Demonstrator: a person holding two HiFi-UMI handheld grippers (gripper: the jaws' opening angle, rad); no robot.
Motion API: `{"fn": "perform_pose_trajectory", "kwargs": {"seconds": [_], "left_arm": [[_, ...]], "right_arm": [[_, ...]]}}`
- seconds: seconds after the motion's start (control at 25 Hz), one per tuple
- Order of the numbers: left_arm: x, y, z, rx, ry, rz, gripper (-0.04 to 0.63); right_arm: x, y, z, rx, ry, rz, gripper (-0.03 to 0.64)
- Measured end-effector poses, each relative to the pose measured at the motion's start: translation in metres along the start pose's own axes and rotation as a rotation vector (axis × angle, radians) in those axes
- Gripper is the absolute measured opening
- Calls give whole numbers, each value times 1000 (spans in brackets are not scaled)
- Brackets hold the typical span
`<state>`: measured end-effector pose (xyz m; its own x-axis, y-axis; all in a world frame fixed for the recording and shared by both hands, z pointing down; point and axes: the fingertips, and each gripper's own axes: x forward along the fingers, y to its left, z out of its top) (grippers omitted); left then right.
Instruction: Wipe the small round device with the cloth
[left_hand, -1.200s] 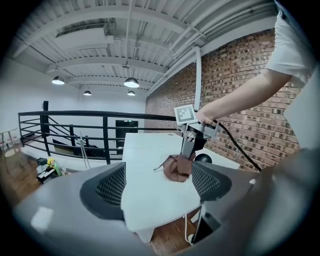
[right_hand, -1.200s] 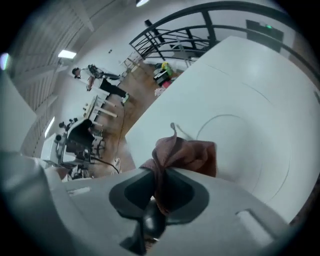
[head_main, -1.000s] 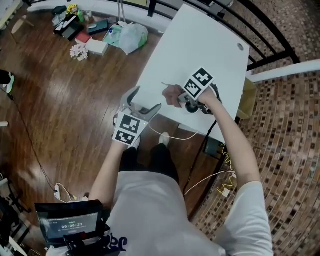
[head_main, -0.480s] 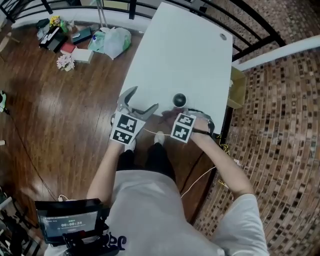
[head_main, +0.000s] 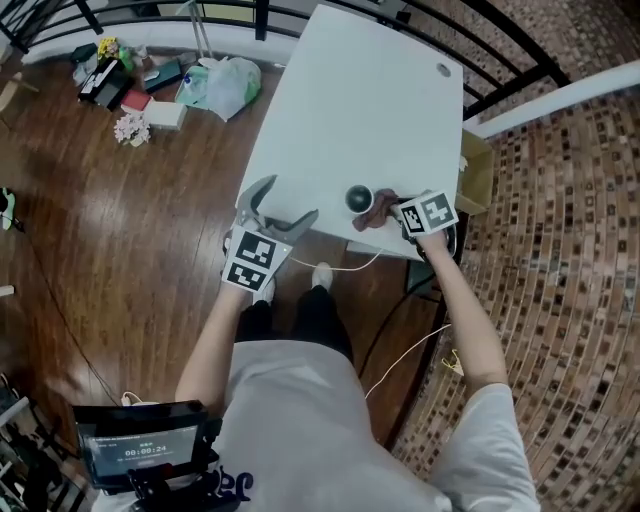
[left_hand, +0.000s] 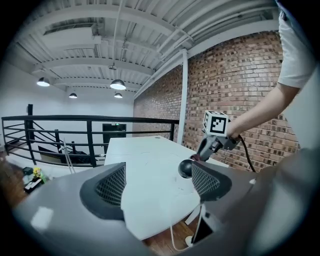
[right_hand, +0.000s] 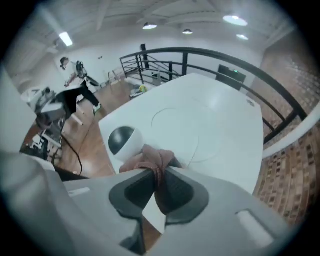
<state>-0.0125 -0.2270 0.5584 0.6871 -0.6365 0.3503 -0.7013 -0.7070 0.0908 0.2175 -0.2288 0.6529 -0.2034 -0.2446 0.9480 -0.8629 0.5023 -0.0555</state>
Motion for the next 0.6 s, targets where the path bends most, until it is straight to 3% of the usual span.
{"fn": "perform_pose_trajectory", "kwargs": {"seconds": [0.16, 0.32, 0.6], "left_arm": [[-4, 5, 0, -2, -1, 18, 440], [-9, 10, -1, -3, 3, 40, 440], [-23, 15, -14, -9, 22, 48, 440]], "right_arm": [[10, -17, 49, 101, -43, 44, 37], [31, 9, 88, 155, -20, 232, 37], [14, 97, 116, -153, 6, 349, 37]]}}
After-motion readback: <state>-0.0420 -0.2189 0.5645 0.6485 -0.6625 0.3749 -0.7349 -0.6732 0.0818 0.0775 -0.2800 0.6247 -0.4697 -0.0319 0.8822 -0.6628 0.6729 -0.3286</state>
